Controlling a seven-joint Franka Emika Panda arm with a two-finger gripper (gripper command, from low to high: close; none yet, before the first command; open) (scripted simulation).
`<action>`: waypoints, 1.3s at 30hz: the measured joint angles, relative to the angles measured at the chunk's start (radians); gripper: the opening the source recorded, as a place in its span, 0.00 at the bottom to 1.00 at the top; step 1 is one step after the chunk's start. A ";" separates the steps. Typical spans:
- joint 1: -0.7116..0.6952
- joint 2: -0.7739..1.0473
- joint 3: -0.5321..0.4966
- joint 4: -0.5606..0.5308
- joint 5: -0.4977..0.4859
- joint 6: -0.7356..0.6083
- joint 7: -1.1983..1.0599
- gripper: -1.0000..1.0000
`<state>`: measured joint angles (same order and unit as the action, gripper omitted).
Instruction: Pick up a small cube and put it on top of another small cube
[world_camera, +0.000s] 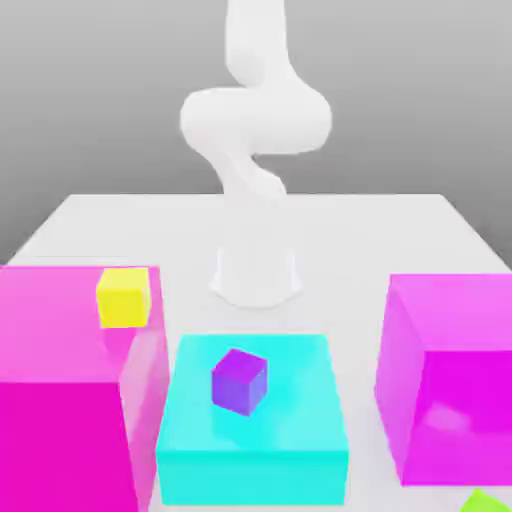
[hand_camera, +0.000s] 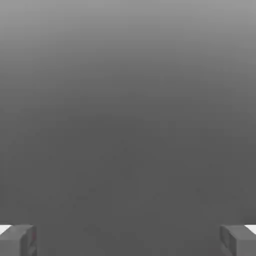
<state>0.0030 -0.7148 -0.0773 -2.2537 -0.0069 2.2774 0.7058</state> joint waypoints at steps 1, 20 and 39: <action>0.007 0.031 -0.024 0.014 -0.001 -0.011 -0.039 0.50; 0.370 0.388 -0.146 -0.023 0.264 -0.247 -0.773 0.50; 0.642 0.740 -0.104 -0.096 0.849 -0.605 -1.731 0.50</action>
<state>0.6446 0.0252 -0.1811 -2.3502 0.8420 1.6724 -1.0249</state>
